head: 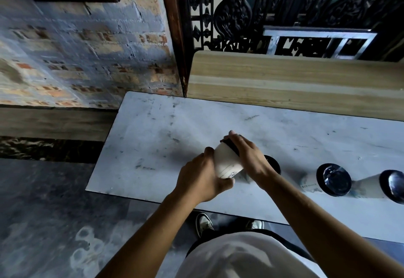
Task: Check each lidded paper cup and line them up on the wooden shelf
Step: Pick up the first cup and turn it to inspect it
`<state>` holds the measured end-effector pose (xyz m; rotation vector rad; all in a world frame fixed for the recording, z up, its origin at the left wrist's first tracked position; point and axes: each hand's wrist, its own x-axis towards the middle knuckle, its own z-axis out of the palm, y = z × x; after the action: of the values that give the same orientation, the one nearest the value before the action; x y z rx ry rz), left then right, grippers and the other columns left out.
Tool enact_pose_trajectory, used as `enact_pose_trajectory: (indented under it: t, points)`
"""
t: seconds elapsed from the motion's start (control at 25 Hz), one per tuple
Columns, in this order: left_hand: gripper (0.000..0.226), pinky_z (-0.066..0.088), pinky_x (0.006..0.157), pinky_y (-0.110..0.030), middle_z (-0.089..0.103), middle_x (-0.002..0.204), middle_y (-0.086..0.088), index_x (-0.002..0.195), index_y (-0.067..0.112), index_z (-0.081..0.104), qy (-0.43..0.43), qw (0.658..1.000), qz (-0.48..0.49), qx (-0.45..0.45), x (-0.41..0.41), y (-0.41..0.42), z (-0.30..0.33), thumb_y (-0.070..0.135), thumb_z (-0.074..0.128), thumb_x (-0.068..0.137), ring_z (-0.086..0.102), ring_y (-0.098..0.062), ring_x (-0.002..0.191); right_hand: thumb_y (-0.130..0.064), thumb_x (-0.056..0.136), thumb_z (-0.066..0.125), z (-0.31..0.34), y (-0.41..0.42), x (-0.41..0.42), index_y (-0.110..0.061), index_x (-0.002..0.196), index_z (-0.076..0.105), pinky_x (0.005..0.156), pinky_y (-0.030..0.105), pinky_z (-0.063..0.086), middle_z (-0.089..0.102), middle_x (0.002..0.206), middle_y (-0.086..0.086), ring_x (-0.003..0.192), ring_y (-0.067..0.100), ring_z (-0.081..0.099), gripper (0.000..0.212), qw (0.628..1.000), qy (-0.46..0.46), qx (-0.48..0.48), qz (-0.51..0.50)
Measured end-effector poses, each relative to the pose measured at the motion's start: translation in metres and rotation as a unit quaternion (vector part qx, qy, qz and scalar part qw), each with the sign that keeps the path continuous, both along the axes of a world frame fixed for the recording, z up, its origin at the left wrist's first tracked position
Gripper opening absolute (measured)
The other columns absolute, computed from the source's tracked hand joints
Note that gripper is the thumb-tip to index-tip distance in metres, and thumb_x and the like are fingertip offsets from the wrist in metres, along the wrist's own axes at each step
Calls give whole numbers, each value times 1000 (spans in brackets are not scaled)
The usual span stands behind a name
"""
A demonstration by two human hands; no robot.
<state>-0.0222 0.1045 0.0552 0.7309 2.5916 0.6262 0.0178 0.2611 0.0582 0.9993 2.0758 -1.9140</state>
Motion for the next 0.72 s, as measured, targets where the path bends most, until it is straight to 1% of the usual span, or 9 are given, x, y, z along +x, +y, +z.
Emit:
enact_pose_trajectory:
  t: [0.08, 0.16, 0.24, 0.32, 0.4, 0.48, 0.6, 0.68, 0.72]
  points:
    - [68, 49, 62, -33, 73, 95, 4, 103, 25, 50, -105, 991, 66, 55, -2, -1, 3, 83, 58, 69, 71, -24, 86, -66, 96, 46, -5, 1, 1, -28, 112, 74, 105, 46, 51, 72, 123, 10, 109, 26, 71, 50, 987, 27, -121, -99]
    - [63, 52, 66, -34, 70, 90, 3, 97, 25, 56, -187, 960, 153, 142, -4, -1, 6, 85, 40, 81, 71, -25, 92, -51, 104, 47, -9, -1, 5, -20, 110, 74, 89, 43, 59, 72, 112, 15, 90, 24, 75, 41, 951, 66, -255, -164]
    - [59, 50, 73, -31, 67, 95, 5, 98, 25, 60, -227, 931, 204, 201, -3, -1, 6, 75, 27, 94, 68, -17, 95, -48, 102, 46, -16, -8, 14, -19, 120, 71, 75, 38, 61, 75, 103, 19, 80, 26, 75, 42, 937, 79, -314, -127]
    - [52, 53, 90, -34, 67, 109, 7, 116, 27, 60, -272, 902, 236, 240, 4, 0, 7, 64, 26, 103, 66, -9, 101, -44, 101, 42, -23, -19, 23, -27, 135, 63, 68, 35, 60, 76, 97, 17, 76, 25, 73, 44, 937, 74, -329, -86]
    - [48, 52, 104, -47, 66, 123, -2, 124, 21, 57, -302, 887, 246, 247, 8, 1, 6, 55, 28, 107, 65, -20, 114, -39, 103, 38, -27, -27, 30, -37, 136, 63, 64, 33, 57, 73, 95, 14, 72, 22, 71, 41, 930, 86, -345, -92]
    - [48, 53, 103, -53, 66, 126, -10, 130, 19, 56, -332, 874, 257, 246, 10, 2, 7, 53, 30, 108, 66, -26, 116, -34, 108, 34, -26, -31, 32, -37, 144, 56, 67, 36, 55, 70, 103, 16, 77, 25, 70, 42, 926, 103, -346, -108]
    - [50, 57, 89, -42, 68, 124, -10, 134, 19, 54, -374, 861, 251, 237, 11, 1, 10, 54, 30, 107, 67, -23, 112, -34, 109, 34, -28, -30, 33, -30, 154, 44, 86, 50, 54, 64, 122, 27, 100, 38, 64, 46, 932, 112, -329, -102]
    - [54, 56, 83, -37, 69, 123, -9, 132, 19, 56, -387, 857, 240, 241, 11, 1, 13, 59, 36, 101, 68, -20, 110, -33, 109, 35, -27, -29, 34, -25, 150, 50, 102, 67, 47, 61, 133, 35, 113, 49, 61, 45, 935, 109, -321, -106]
    - [59, 58, 85, -40, 71, 119, -8, 129, 21, 58, -384, 861, 233, 238, 10, 1, 15, 63, 39, 93, 69, -19, 108, -31, 109, 35, -26, -28, 35, -21, 145, 55, 107, 70, 43, 62, 133, 37, 115, 52, 61, 43, 935, 108, -320, -110]
